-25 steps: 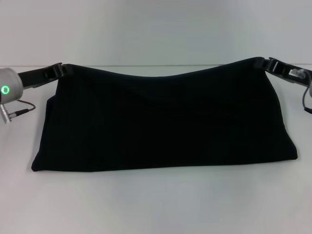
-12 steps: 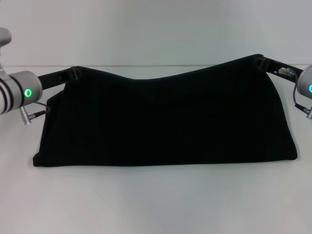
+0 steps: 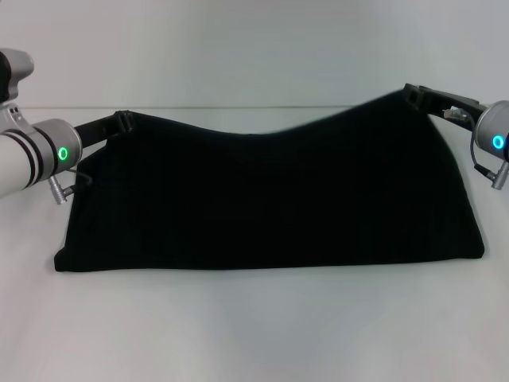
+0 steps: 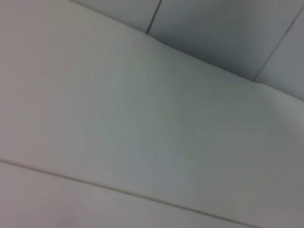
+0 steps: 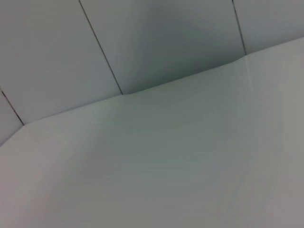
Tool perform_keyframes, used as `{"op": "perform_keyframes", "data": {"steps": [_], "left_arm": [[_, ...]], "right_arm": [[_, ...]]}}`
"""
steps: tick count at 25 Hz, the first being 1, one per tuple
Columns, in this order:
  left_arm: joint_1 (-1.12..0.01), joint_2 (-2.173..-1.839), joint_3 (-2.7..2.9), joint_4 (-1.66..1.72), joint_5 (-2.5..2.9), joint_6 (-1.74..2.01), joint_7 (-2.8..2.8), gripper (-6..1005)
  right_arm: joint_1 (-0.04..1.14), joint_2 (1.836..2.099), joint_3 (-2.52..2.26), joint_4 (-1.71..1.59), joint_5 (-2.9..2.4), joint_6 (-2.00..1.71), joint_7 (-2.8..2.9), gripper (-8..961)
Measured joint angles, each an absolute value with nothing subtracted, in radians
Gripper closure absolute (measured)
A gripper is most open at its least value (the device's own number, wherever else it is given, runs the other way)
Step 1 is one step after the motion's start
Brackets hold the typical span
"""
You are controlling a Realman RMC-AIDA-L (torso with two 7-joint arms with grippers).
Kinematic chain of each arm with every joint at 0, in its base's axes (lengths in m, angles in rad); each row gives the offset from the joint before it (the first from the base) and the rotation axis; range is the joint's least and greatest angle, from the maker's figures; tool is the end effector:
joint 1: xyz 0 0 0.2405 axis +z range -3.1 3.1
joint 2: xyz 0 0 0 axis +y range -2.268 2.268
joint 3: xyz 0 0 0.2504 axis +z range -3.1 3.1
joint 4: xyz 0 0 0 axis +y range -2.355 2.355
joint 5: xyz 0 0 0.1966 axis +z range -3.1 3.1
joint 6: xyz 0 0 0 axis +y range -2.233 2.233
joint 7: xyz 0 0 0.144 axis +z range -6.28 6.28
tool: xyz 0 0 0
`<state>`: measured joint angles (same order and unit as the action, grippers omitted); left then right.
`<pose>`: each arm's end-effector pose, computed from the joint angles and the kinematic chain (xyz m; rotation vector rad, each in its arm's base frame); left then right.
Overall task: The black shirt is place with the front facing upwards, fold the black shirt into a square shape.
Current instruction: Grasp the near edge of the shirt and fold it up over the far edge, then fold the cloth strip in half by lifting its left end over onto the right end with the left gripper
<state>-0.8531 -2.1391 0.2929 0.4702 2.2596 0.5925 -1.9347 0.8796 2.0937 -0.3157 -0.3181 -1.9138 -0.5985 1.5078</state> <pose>-0.2685 0.4408 0.0053 -1.7340 -1.3471 -0.5525 0.2496 0.4511 0.0009 -1.8239 1.1552 0.6303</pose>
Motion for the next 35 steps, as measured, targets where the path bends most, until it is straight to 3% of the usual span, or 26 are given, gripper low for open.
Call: {"op": "perform_keyframes", "data": {"steps": [4,7,12,14,19,21,25,30,35], "left_arm": [[-0.847,-2.139,0.293,0.448,2.218,0.554,-1.912,930],[-0.835,-2.137,0.293,0.446,2.197,0.542,-1.906,818],[-0.796,-2.126,0.292,0.462,2.153,0.605,-1.91,658],[-0.773,-2.111,0.287,0.473,2.128,0.692,-1.915,616],[-0.679,-2.032,0.281,0.466,2.007,1.041,-1.921,567],[-0.633,-1.999,0.283,0.465,1.985,1.199,-1.948,398],[-0.557,-1.952,0.289,0.467,1.994,1.412,-2.052,319],[-0.485,-1.937,0.292,0.502,2.087,1.553,-2.156,220],[-0.429,-1.943,0.286,0.532,2.174,1.574,-2.228,128]], "right_arm": [[0.88,2.094,-0.319,-0.311,-1.913,-0.576,1.508,839],[0.877,2.094,-0.318,-0.309,-1.913,-0.568,1.509,616],[0.846,2.089,-0.312,-0.315,-1.878,-0.604,1.514,380],[0.814,2.084,-0.315,-0.329,-1.848,-0.686,1.51,380],[0.709,2.055,-0.334,-0.358,-1.831,-1.028,1.418,376],[0.668,2.045,-0.357,-0.36,-1.832,-1.165,1.342,365],[0.599,2.046,-0.43,-0.375,-1.832,-1.357,1.165,316],[0.537,2.087,-0.508,-0.395,-1.831,-1.432,0.974,219],[0.522,2.091,-0.627,-0.335,-1.831,-1.42,0.823,115]]}}
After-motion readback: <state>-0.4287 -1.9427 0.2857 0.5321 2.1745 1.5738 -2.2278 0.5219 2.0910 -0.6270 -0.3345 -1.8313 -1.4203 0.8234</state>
